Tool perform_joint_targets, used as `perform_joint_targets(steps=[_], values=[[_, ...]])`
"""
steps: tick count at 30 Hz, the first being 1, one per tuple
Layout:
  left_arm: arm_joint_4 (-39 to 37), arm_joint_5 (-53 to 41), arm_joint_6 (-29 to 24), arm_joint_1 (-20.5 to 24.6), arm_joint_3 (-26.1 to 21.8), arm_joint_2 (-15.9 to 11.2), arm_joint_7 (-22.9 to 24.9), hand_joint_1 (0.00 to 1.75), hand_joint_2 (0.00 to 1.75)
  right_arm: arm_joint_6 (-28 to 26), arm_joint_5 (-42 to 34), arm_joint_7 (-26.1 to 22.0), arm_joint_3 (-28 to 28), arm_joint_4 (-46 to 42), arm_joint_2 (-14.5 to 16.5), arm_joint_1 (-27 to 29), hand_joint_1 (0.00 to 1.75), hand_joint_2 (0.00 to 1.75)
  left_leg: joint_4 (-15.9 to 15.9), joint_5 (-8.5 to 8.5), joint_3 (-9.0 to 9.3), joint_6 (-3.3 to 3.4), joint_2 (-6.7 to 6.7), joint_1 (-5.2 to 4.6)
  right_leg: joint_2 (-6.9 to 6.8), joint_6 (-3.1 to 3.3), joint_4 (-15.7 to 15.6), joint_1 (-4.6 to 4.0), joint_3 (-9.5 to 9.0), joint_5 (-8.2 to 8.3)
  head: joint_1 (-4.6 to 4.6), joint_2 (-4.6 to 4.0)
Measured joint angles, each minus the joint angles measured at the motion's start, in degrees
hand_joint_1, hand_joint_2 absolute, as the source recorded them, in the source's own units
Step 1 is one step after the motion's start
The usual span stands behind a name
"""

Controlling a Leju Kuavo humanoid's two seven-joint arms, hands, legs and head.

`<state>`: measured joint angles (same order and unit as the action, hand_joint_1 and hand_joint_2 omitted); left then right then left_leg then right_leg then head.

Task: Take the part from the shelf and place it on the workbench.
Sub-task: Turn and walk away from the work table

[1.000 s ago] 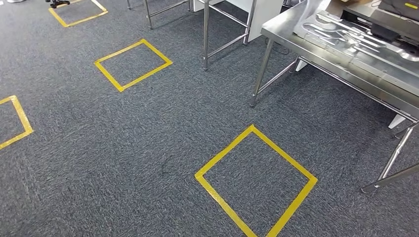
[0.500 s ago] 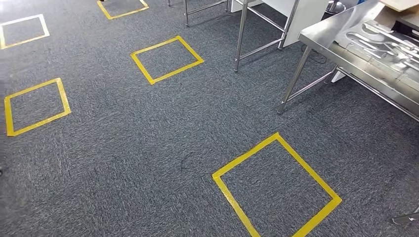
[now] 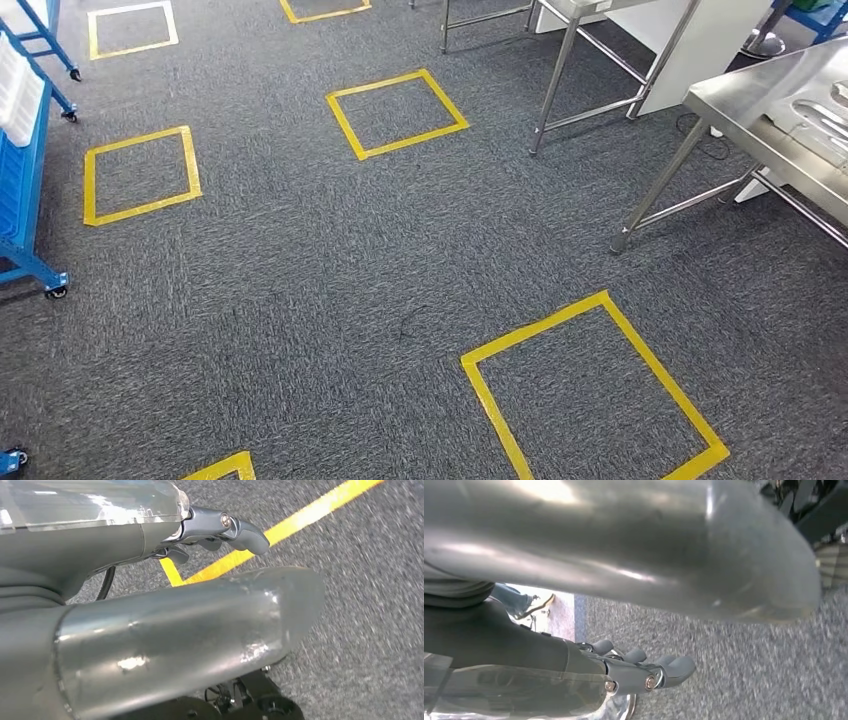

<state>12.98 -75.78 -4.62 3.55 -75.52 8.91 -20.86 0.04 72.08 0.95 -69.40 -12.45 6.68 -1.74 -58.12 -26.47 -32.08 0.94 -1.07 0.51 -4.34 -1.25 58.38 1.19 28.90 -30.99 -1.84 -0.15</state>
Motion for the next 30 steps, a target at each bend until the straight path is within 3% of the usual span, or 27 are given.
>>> perform_joint_targets(steps=[2,4,5,6,8,9,11,12,14,16,18,20,21,22,24,26,27,29,30], values=[[0.0,0.0,-0.1,0.1,0.0,0.0,0.0,0.00,0.00,0.0,0.2,-0.1,0.0,0.0,0.3,0.1,0.00,0.00,0.4,0.38,-0.01,0.70,0.75,0.04,2.62,-0.21,5.1,0.14,2.33,-3.34,0.01,0.00],[0.0,0.0,-0.3,0.2,0.0,0.0,0.0,0.00,0.00,0.0,0.4,-0.1,-0.1,0.0,0.8,0.2,0.00,0.00,0.3,0.51,-0.29,1.02,1.69,-0.20,3.85,-0.06,12.5,0.10,6.11,-6.63,0.01,0.00],[0.0,0.0,-0.3,0.2,0.0,-0.1,0.0,0.00,0.00,0.0,0.6,-0.1,-0.2,0.0,1.0,0.3,0.00,0.00,0.3,0.53,-0.35,1.06,2.30,-0.34,4.00,0.04,14.7,0.09,7.32,-6.91,0.01,0.00],[0.0,0.0,-0.4,0.1,0.0,-0.1,0.0,0.00,0.00,0.0,0.6,-0.1,-0.3,0.0,1.1,0.3,0.00,0.00,0.2,0.54,-0.36,1.06,2.97,-0.44,4.12,0.20,14.7,0.08,7.52,-6.00,0.01,0.00],[0.0,0.0,-0.4,0.1,0.0,-0.1,0.0,0.00,0.00,0.0,0.7,-0.2,-0.4,0.0,1.2,0.4,0.00,0.00,0.0,0.52,-0.31,1.02,4.40,-0.54,5.09,0.74,9.3,0.02,5.25,-1.90,0.01,0.00],[0.0,0.0,-0.5,0.1,0.0,0.0,0.0,0.00,0.00,0.0,0.8,-0.2,-0.4,0.0,1.2,0.4,0.00,0.00,-0.1,0.54,-0.35,0.92,5.04,-0.53,6.51,1.09,5.6,0.02,3.62,-0.25,0.00,0.00],[0.0,0.0,-0.5,0.3,0.0,0.1,0.1,0.00,0.00,0.0,0.9,-0.2,-0.5,0.0,1.3,0.5,0.00,0.00,-0.2,0.67,-0.66,0.39,6.30,-0.44,8.63,1.54,0.4,-0.20,1.49,1.59,-0.01,0.00],[0.0,0.0,-0.5,0.3,0.0,0.1,0.1,0.00,0.00,0.0,0.9,-0.3,-0.5,0.0,1.3,0.5,0.00,0.00,-0.2,0.80,-0.86,0.01,6.87,-0.31,8.85,1.60,-0.2,-0.35,1.32,1.48,-0.01,0.00],[0.0,0.0,-0.5,0.2,0.0,0.1,0.3,0.00,0.00,0.0,1.1,-0.4,-0.5,0.0,1.3,0.3,0.00,0.00,-0.1,1.07,-1.16,-0.78,7.88,-0.10,7.51,1.89,-0.7,-0.44,1.12,1.90,0.00,0.00],[0.0,0.0,-0.5,0.0,0.0,0.1,0.3,0.00,0.00,0.0,1.2,-0.4,-0.5,0.0,1.2,0.3,0.00,0.00,-1.8,-0.11,-2.06,-1.30,6.19,-0.23,6.01,2.48,-1.6,-0.22,0.68,2.33,0.01,0.00],[0.0,0.0,-0.5,0.1,0.0,0.0,0.4,0.00,0.00,0.1,1.2,-0.4,-0.6,0.0,1.2,0.5,0.00,0.00,-7.8,-3.60,-4.87,-1.70,3.17,-0.22,4.31,2.94,-2.0,-0.30,0.43,2.44,0.00,0.00],[0.0,0.0,-0.5,0.2,0.0,0.0,0.5,0.00,0.00,0.1,1.3,-0.5,-0.6,0.0,0.9,0.6,0.00,0.00,-14.4,-6.39,-7.91,-2.18,2.03,0.08,2.59,3.15,-1.9,-0.49,0.44,2.31,-0.01,0.00],[0.0,0.0,-0.5,0.1,0.0,0.0,0.5,0.00,0.00,0.1,1.4,-0.5,-0.6,0.0,0.7,0.6,0.00,0.00,-15.5,-6.37,-8.29,-2.39,1.79,0.23,1.78,3.14,-1.8,-0.51,0.43,2.21,-0.01,0.00],[0.0,0.0,-0.5,0.1,0.0,0.0,0.5,0.00,0.00,0.1,1.5,-0.5,-0.6,0.0,0.4,0.6,0.00,0.00,-14.4,-5.36,-7.55,-2.56,1.51,0.36,1.02,3.06,-1.7,-0.47,0.39,2.07,-0.01,0.00],[0.0,0.0,-0.6,0.0,0.0,0.0,0.5,0.00,0.00,0.1,1.7,-0.6,-0.6,0.1,0.2,0.5,0.00,0.00,-7.4,-2.15,-3.60,-2.69,-0.43,0.52,-0.39,2.64,-1.4,-0.41,0.21,1.63,-0.01,0.00],[0.0,0.0,-0.6,0.2,0.0,0.0,0.5,0.00,0.00,0.2,1.8,-0.7,-0.6,0.1,0.1,0.5,0.00,0.00,-1.8,-0.46,-0.47,-2.16,-2.39,0.31,-1.63,1.96,-0.9,-0.63,0.05,1.10,-0.01,0.00],[0.0,0.0,-0.6,0.3,0.0,0.0,0.5,0.00,0.00,0.3,1.8,-0.7,-0.6,0.1,0.0,0.4,0.00,0.00,-0.7,-0.41,-0.04,-1.75,-2.77,0.13,-2.16,1.65,-0.8,-0.76,-0.03,0.94,0.00,0.00],[0.0,-0.1,-0.6,0.2,0.0,0.0,0.5,0.00,0.00,0.4,1.9,-0.8,-0.6,0.1,0.0,0.1,0.00,0.00,-0.5,-0.22,-0.20,-0.83,-1.56,-0.05,-2.89,1.04,-0.8,-0.74,-0.24,0.83,0.00,0.00],[0.0,-0.2,-0.6,0.1,0.0,0.0,0.6,0.00,0.00,0.4,2.0,-0.8,-0.6,0.1,0.0,-0.1,0.00,0.00,-0.2,-0.04,-0.16,-0.42,-1.01,0.00,-2.22,0.72,-0.6,-0.60,-0.30,0.52,0.01,0.00]])
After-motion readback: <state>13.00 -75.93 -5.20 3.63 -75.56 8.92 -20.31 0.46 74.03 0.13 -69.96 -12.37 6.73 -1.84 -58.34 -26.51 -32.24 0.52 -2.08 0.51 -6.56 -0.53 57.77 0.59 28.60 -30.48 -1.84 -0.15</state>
